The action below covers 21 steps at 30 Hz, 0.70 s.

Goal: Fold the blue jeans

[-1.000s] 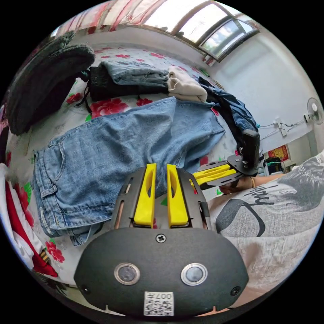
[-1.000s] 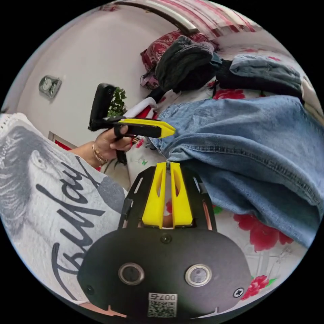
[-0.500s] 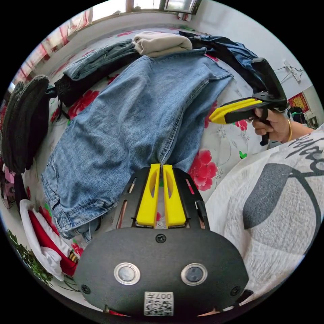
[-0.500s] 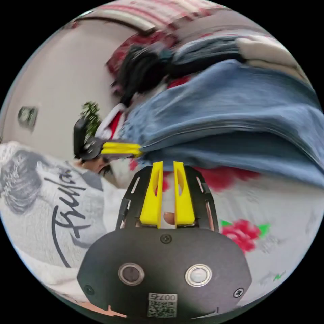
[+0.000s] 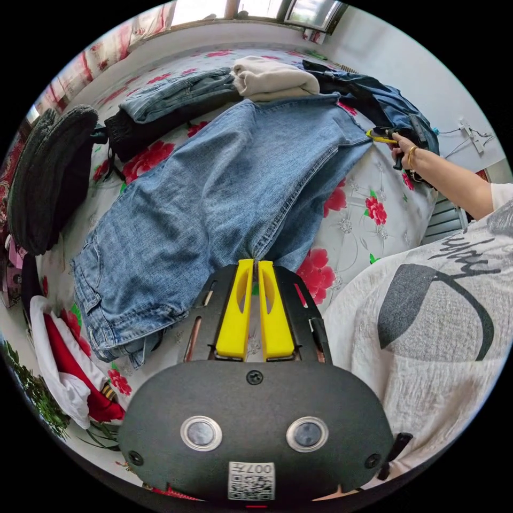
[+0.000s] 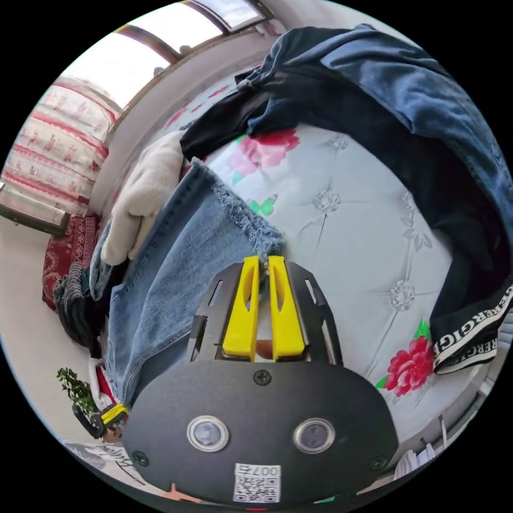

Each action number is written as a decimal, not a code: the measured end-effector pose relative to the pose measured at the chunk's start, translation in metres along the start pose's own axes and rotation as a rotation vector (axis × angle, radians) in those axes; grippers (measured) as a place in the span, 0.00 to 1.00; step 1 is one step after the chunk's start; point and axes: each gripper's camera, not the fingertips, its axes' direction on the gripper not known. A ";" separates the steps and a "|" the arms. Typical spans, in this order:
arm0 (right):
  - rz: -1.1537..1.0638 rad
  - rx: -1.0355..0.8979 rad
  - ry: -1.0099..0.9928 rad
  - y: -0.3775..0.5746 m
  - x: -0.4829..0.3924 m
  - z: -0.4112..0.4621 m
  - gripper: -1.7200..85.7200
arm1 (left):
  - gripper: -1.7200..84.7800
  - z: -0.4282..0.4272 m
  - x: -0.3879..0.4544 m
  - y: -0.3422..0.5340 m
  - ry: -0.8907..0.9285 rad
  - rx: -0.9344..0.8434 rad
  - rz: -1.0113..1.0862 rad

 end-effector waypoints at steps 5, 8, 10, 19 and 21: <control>-0.145 0.028 0.003 0.050 0.002 -0.081 0.03 | 0.01 -0.015 0.022 0.009 -0.038 -0.037 0.156; -0.126 0.019 0.089 0.111 0.028 -0.108 0.03 | 0.01 0.004 0.046 0.020 -0.003 -0.110 0.257; 0.046 -0.008 0.059 0.152 0.070 -0.104 0.04 | 0.01 0.024 0.060 0.022 -0.015 -0.178 0.295; 0.074 0.015 -0.063 0.191 0.072 -0.095 0.06 | 0.01 0.015 0.055 0.019 -0.012 -0.185 0.266; 0.062 -0.045 0.024 0.190 0.064 -0.076 0.06 | 0.01 0.011 0.052 0.022 0.001 -0.171 0.233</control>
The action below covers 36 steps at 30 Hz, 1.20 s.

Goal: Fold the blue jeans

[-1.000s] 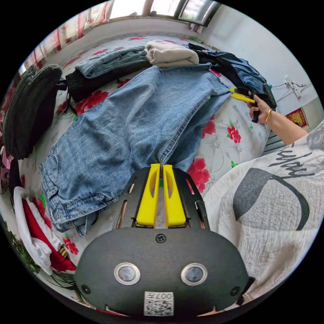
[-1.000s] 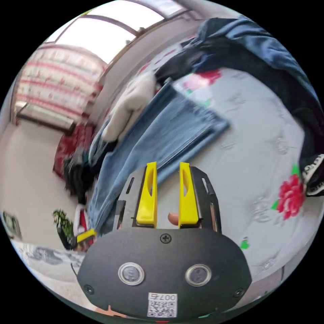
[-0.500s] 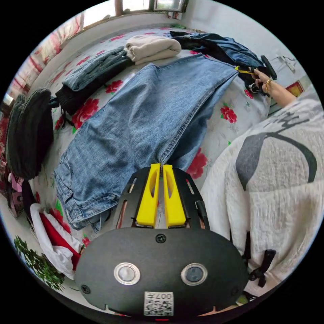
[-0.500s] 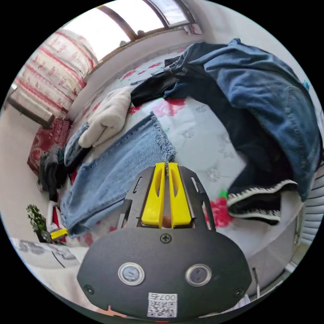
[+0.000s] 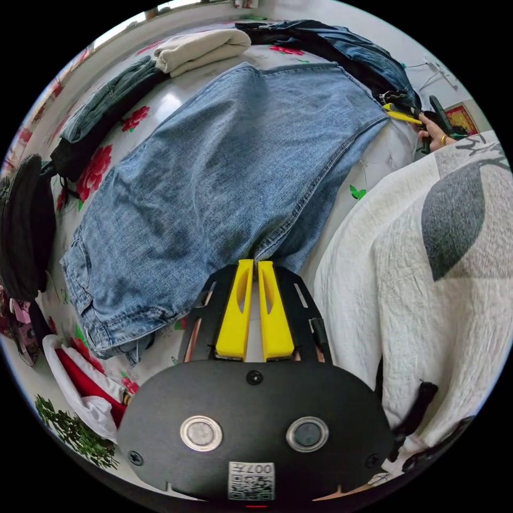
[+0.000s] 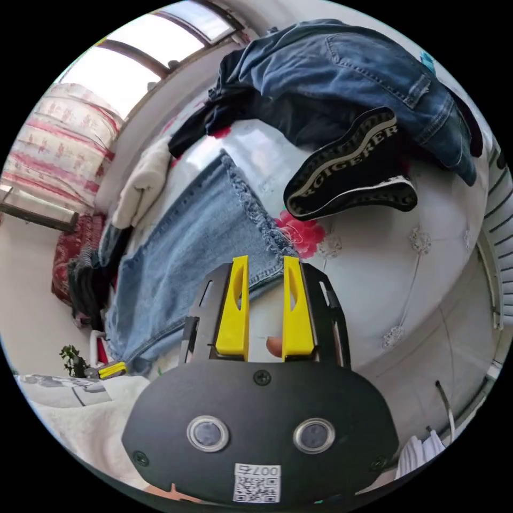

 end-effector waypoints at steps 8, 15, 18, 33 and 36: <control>-0.382 0.170 0.118 -0.006 -0.088 -0.091 0.02 | 0.01 -0.010 0.005 0.016 -0.015 0.038 -0.070; -0.191 0.056 0.201 -0.009 -0.026 -0.070 0.02 | 0.03 0.003 0.018 0.017 0.016 0.076 -0.088; 0.000 -0.034 0.186 -0.004 0.018 -0.041 0.03 | 0.05 -0.001 0.012 0.025 0.058 0.100 -0.090; -0.520 -0.137 -0.153 -0.021 -0.183 0.016 0.04 | 0.16 -0.082 -0.217 0.171 -0.126 0.312 -0.971; -0.566 -0.240 -0.248 -0.015 -0.214 0.042 0.04 | 0.19 -0.067 -0.244 0.177 -0.055 0.313 -0.999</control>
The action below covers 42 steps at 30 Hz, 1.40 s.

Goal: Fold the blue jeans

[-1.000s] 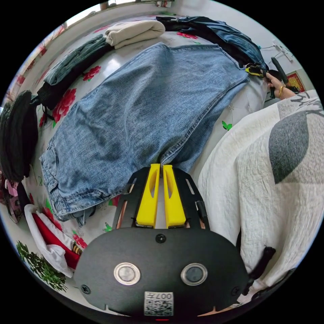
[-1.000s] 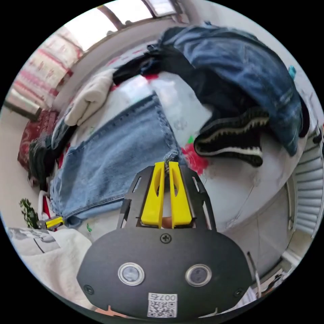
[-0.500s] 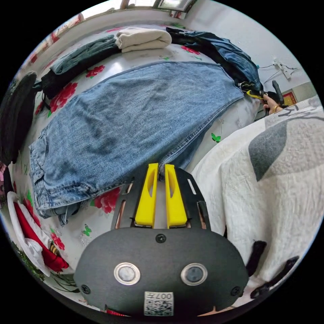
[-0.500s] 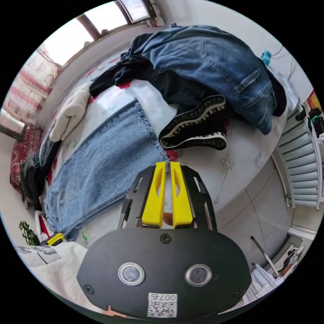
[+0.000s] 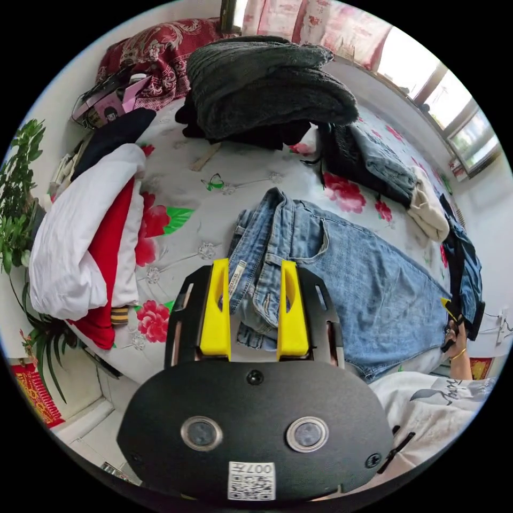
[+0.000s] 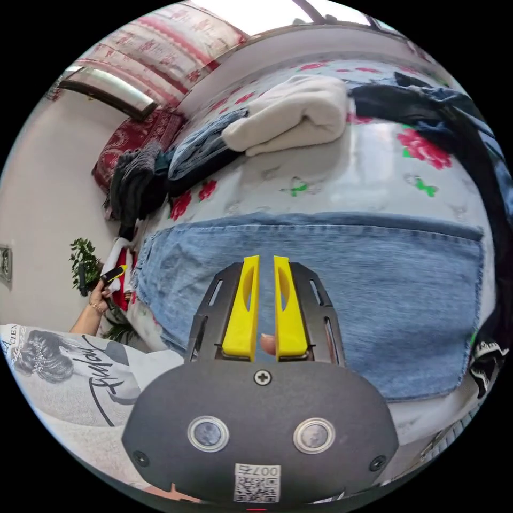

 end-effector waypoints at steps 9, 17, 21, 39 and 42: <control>-0.063 -0.104 -0.018 0.008 -0.019 0.017 0.02 | 0.02 0.012 -0.030 0.005 0.062 -0.053 0.158; 0.000 -0.104 -0.028 0.012 -0.001 -0.001 0.02 | 0.04 -0.009 -0.071 0.027 0.239 0.029 0.120; -0.010 -0.074 -0.052 0.005 -0.008 -0.008 0.02 | 0.14 0.026 -0.064 0.011 0.261 -0.048 0.176; 0.235 -0.056 -0.038 0.033 0.042 -0.013 0.04 | 0.01 0.100 -0.096 0.045 -0.075 -0.129 0.126; 0.244 0.059 -0.037 0.048 0.052 -0.056 0.06 | 0.01 0.084 -0.113 0.037 0.016 -0.114 0.024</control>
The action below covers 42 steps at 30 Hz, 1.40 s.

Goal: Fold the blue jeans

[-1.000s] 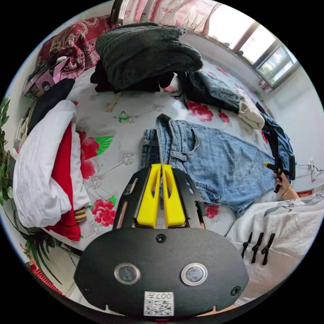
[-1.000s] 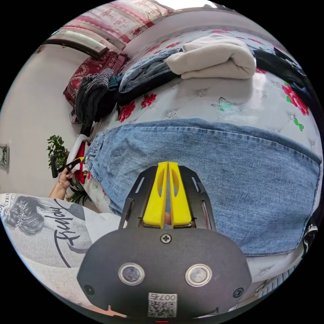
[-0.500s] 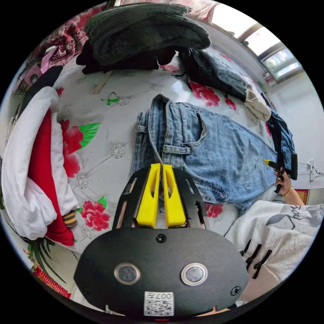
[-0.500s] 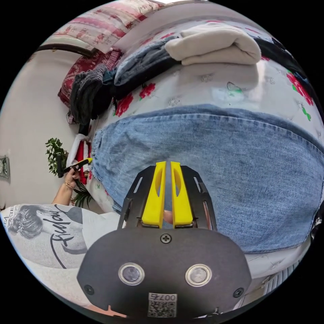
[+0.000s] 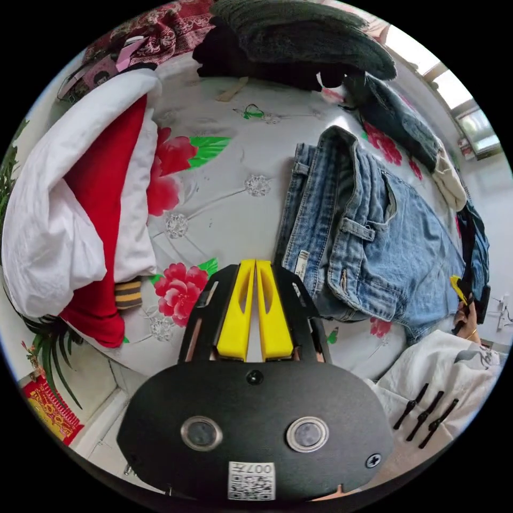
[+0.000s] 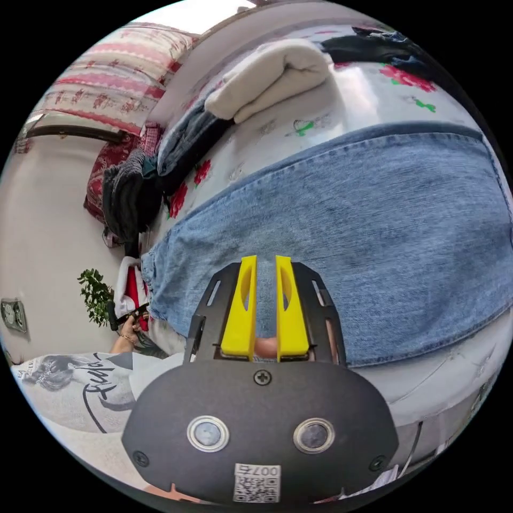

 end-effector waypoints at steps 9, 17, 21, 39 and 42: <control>0.544 0.512 0.043 0.109 0.163 -0.163 0.11 | 0.01 -0.085 -0.013 0.051 0.164 0.250 -0.216; 0.680 0.755 -0.176 0.151 0.240 -0.145 0.08 | 0.01 -0.103 0.047 0.073 0.171 0.155 -0.091; 0.800 0.825 -0.444 0.149 0.265 -0.136 0.04 | 0.03 -0.110 0.068 0.078 0.187 0.123 -0.015; -0.765 0.117 -0.080 0.094 -0.221 -0.013 0.02 | 0.09 -0.123 -0.003 0.122 0.471 0.160 -0.227; -0.805 -0.298 -0.006 0.110 -0.228 0.104 0.02 | 0.09 -0.118 -0.009 0.118 0.498 0.134 -0.217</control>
